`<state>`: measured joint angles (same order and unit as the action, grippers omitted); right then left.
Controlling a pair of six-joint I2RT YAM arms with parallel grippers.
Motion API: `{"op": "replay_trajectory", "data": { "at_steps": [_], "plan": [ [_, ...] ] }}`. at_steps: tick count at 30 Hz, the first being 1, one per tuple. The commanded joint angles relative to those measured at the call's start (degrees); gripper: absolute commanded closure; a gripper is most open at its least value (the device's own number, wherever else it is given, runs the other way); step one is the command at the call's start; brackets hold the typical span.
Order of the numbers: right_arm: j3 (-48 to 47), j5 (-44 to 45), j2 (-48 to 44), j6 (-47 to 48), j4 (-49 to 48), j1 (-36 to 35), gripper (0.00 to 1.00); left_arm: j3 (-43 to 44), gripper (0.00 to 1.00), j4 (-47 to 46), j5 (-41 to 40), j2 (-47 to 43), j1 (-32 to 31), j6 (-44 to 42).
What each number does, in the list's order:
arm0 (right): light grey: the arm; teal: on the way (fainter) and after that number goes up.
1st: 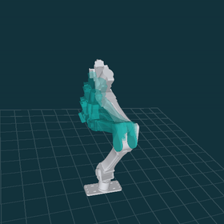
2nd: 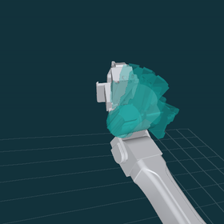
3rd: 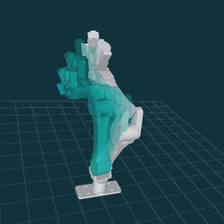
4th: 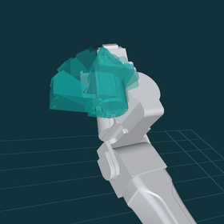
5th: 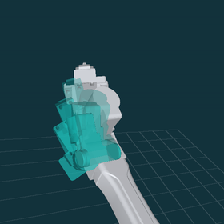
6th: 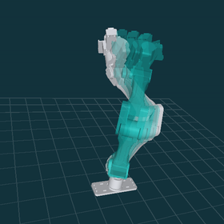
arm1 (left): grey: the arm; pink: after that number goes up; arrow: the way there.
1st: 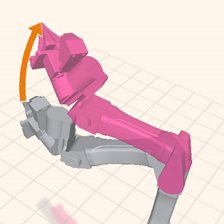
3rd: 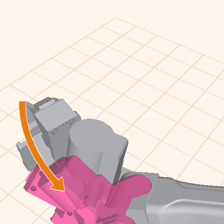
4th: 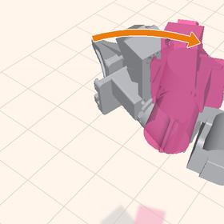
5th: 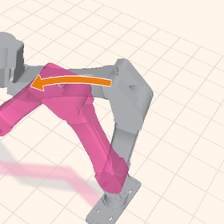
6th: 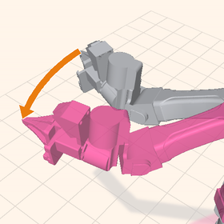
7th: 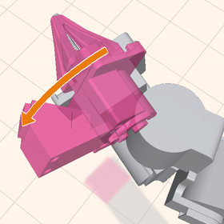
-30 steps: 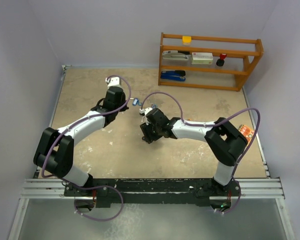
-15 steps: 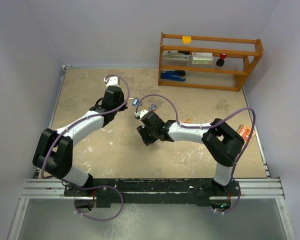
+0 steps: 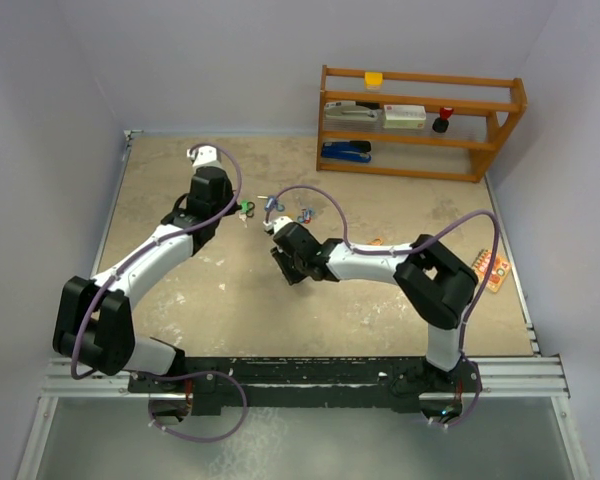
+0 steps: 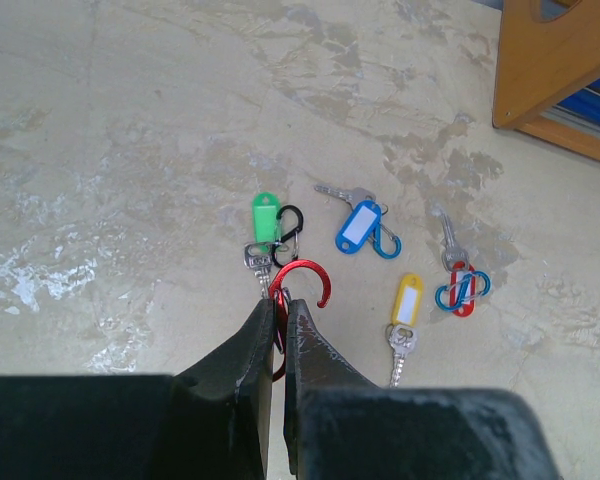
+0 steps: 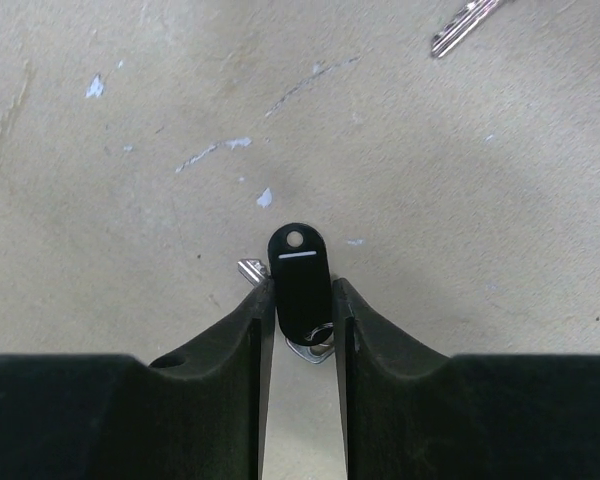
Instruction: Put the keys on the keyring
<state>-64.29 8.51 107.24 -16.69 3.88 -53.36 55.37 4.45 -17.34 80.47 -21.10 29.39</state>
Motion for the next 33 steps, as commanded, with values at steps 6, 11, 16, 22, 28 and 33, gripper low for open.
{"op": "replay_trajectory", "data": {
  "at_steps": [6,11,16,22,28,33],
  "plan": [
    [-4.94,9.09,6.79,-3.27,9.6,1.11,0.71,-0.66,1.0,-1.14,0.7,-1.17,0.4,0.05],
    [-5.47,10.53,5.67,-4.93,7.63,4.33,0.73,-1.2,1.0,-1.88,1.67,-0.97,0.44,0.37],
    [-6.43,10.75,4.58,-5.2,6.09,8.4,0.73,-1.29,1.0,-2.58,2.81,-0.32,0.43,0.67],
    [-5.97,12.65,1.51,-4.81,3.94,10.67,0.8,-1.48,1.0,-3.47,4.08,0.43,0.4,0.69],
    [-5.3,14.13,-2.78,-4.08,2.43,10.79,0.81,-1.95,1.0,-5.44,7.2,1.81,0.33,1.13],
    [-5.21,13.98,-5.11,-3.34,2.02,10.75,0.81,-2.63,1.0,-8.23,11.8,3.54,0.2,1.93]
  ]
}}
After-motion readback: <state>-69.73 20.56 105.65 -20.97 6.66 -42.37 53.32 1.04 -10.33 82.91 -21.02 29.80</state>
